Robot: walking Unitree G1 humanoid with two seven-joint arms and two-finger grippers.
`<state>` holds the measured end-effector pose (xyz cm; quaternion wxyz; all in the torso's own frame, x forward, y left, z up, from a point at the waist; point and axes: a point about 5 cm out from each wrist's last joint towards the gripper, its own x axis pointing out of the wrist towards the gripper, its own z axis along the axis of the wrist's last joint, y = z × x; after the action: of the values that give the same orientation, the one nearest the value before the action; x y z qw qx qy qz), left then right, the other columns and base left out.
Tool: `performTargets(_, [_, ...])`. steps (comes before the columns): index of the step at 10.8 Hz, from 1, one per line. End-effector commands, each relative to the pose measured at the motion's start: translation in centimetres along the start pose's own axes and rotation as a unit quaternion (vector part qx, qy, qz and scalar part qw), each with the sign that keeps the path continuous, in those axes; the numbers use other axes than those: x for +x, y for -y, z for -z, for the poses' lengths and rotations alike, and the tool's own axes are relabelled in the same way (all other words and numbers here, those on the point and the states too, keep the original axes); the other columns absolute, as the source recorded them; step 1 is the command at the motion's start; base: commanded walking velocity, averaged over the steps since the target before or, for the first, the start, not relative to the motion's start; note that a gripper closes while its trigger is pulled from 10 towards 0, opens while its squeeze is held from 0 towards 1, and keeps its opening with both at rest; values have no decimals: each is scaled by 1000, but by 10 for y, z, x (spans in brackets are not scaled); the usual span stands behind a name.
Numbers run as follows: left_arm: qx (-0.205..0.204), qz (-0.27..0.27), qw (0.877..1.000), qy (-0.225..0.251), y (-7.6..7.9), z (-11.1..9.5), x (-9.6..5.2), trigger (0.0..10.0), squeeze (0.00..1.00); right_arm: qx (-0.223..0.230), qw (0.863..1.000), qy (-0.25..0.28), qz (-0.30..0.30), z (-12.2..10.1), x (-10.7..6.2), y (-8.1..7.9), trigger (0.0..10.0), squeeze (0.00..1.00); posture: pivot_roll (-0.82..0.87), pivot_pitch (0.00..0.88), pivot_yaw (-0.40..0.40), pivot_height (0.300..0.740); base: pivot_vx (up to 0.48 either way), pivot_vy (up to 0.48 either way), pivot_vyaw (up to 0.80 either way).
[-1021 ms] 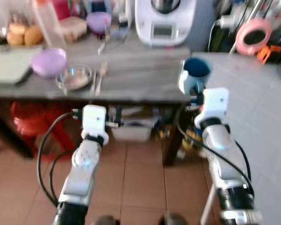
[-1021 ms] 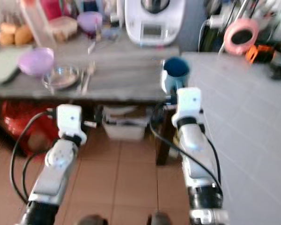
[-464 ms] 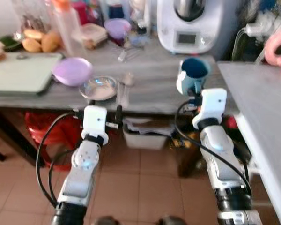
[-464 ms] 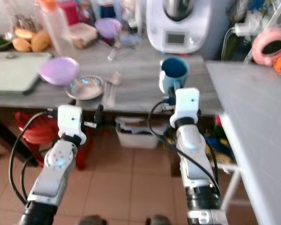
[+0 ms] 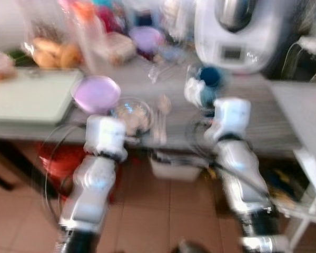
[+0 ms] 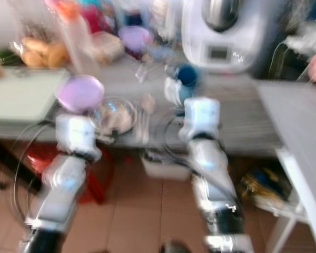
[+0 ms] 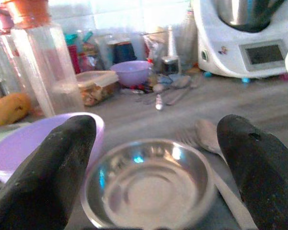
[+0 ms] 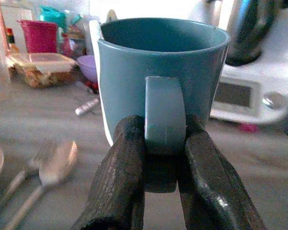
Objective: Setting the table
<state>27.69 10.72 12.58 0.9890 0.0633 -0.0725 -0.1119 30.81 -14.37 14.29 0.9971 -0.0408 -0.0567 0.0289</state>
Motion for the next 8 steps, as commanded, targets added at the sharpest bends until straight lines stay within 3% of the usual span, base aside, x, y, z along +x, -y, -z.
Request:
performTargets(1, [11,-18,1000,-4,-14,1,-3,10000,0,7,999,26,-18,-12,5,-12,10000,0,38,0,3,740,480,0,0])
performTargets(4, [14,-45,999,-2,-25,-2,-11,10000,0,3,1000,24,-15,-10,2,-6,10000,0,38,0,1,740,469,0,0])
performTargets(6, [77,-67,995,18,-37,-13,-31,10000,0,-22,998,45,-34,-14,-2,-4,10000,0,40,0,1,740,0,0,0])
performTargets(8, [98,-97,990,12,-54,-18,-47,10000,0,-27,999,35,-21,-11,-1,4,10000,0,58,0,-5,740,0,0,0])
